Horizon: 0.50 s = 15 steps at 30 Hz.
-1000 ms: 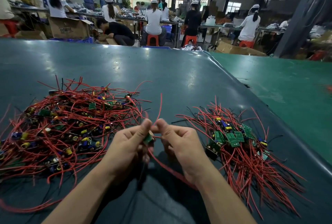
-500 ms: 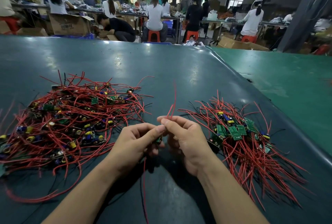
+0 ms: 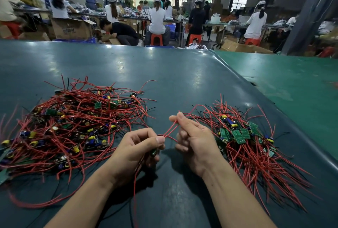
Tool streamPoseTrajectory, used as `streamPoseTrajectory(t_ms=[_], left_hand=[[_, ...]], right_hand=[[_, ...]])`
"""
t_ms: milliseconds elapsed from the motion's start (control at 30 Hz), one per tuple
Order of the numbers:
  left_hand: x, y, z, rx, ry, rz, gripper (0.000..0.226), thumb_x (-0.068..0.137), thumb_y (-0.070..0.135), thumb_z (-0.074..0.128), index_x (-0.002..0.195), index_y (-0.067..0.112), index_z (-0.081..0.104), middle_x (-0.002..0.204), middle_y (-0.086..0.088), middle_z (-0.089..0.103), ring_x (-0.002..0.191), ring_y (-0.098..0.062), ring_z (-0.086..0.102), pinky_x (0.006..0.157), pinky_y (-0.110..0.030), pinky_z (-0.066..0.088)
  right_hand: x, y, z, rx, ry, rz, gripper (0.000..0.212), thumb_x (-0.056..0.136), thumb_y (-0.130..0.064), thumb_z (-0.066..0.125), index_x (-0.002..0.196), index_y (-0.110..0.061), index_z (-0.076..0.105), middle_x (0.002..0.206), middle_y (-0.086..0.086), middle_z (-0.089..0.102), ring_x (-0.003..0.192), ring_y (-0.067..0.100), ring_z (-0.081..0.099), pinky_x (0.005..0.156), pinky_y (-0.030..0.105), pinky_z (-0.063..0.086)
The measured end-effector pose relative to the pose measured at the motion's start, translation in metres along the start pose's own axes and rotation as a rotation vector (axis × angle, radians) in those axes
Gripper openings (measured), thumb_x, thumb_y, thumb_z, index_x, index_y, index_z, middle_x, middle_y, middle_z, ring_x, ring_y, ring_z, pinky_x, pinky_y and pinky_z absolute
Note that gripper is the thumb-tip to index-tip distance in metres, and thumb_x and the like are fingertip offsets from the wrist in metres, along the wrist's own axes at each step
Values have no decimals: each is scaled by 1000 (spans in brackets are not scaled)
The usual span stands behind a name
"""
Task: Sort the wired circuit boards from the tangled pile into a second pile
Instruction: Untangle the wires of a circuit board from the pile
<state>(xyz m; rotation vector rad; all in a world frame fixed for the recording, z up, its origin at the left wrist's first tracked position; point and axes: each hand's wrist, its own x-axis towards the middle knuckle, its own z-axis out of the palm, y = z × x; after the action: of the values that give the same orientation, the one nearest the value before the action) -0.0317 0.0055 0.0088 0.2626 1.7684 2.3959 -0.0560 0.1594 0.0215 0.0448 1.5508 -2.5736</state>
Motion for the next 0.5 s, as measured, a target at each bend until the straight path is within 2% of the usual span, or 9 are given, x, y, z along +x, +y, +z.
streamPoseTrajectory(t_ms=[67, 100, 200, 300, 400, 500], left_hand=[[0, -1, 0, 10, 43, 10, 25, 70, 16, 82, 57, 16, 61, 62, -7, 56, 44, -12, 50, 40, -17, 37], [0, -1, 1, 19, 55, 18, 21, 69, 21, 78, 58, 15, 61, 63, -9, 54, 46, -14, 50, 42, -17, 39], [-1, -2, 4, 90, 43, 50, 18, 68, 24, 71, 56, 15, 60, 70, -16, 48, 54, -18, 43, 50, -18, 45], [-2, 0, 4, 61, 19, 15, 21, 66, 20, 73, 52, 16, 59, 60, -12, 52, 44, -15, 43, 44, -17, 42], [-3, 3, -1, -61, -48, -3, 32, 66, -3, 75, 50, 12, 52, 46, -5, 49, 35, -12, 40, 41, -16, 32], [-5, 6, -4, -181, -121, -33, 34, 60, 7, 69, 51, 9, 36, 43, -6, 32, 32, -10, 30, 48, -25, 15]], right_hand=[[-4, 3, 1, -91, -91, 63, 33, 77, -40, 69, 89, -11, 78, 48, -6, 34, 38, 4, 26, 36, 14, 22], [-6, 4, 2, -147, -142, 93, 34, 75, -42, 69, 90, -12, 78, 48, -6, 34, 38, 4, 26, 36, 14, 23], [-9, 6, 3, -227, -185, 119, 27, 69, -38, 73, 82, -15, 79, 46, -7, 35, 37, 4, 27, 36, 14, 24], [-4, 5, 1, -170, -81, 55, 19, 74, -31, 74, 77, -13, 79, 45, -7, 36, 36, 4, 27, 36, 15, 24], [4, 1, -4, -38, 76, -38, 17, 89, -19, 67, 77, -9, 75, 45, -5, 39, 34, 4, 26, 34, 15, 22], [8, 3, -4, 46, 171, -96, 23, 94, -16, 62, 76, -6, 72, 48, -4, 46, 33, 3, 28, 32, 15, 23]])
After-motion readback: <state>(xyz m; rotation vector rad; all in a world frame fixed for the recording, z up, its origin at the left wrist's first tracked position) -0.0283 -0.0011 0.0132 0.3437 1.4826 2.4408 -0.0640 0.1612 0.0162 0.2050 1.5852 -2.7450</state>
